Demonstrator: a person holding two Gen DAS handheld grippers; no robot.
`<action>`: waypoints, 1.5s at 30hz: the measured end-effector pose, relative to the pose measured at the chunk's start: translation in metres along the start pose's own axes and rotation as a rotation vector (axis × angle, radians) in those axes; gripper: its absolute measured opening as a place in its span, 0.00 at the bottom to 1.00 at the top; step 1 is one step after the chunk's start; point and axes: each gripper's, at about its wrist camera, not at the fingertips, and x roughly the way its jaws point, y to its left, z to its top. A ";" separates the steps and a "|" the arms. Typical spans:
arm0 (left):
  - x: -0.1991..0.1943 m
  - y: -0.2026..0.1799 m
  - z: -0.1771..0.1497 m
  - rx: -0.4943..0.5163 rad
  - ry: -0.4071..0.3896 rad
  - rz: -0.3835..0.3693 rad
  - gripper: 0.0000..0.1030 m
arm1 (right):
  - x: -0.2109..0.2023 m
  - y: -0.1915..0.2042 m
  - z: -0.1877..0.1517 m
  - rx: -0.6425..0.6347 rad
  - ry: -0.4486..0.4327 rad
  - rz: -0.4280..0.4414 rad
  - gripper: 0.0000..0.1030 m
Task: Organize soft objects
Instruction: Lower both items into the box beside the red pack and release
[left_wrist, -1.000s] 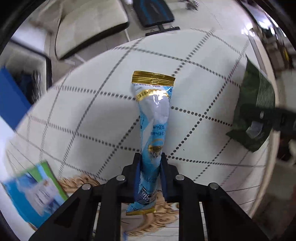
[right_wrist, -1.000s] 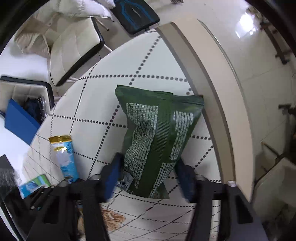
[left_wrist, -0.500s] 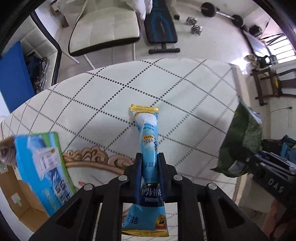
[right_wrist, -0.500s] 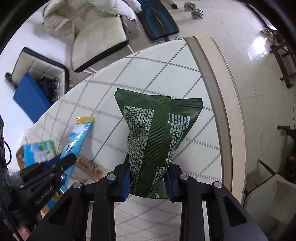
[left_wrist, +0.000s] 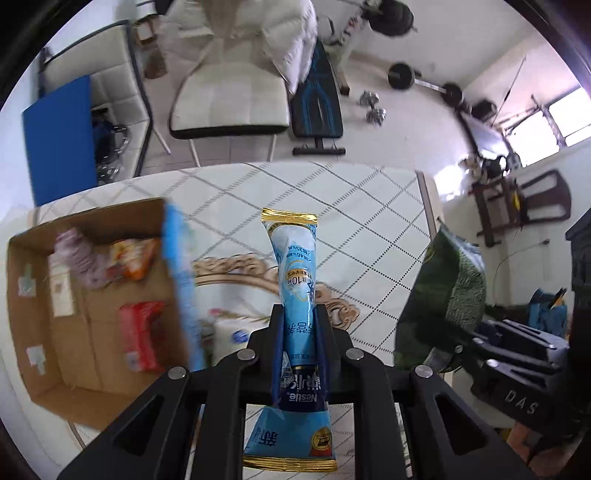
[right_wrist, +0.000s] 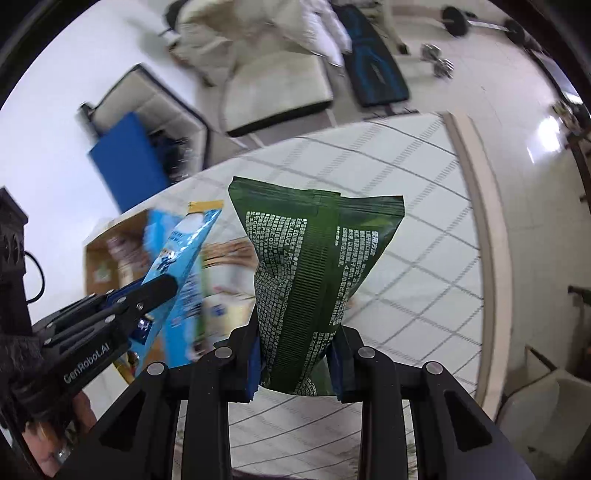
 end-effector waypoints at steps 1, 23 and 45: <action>-0.010 0.013 -0.003 -0.013 -0.017 -0.003 0.13 | -0.002 0.013 -0.004 -0.013 -0.001 0.007 0.30; -0.018 0.265 -0.072 -0.198 0.051 0.099 0.13 | 0.159 0.289 -0.052 -0.266 0.229 -0.015 0.30; -0.001 0.300 -0.074 -0.228 0.110 0.208 0.69 | 0.201 0.281 -0.054 -0.250 0.292 -0.092 0.65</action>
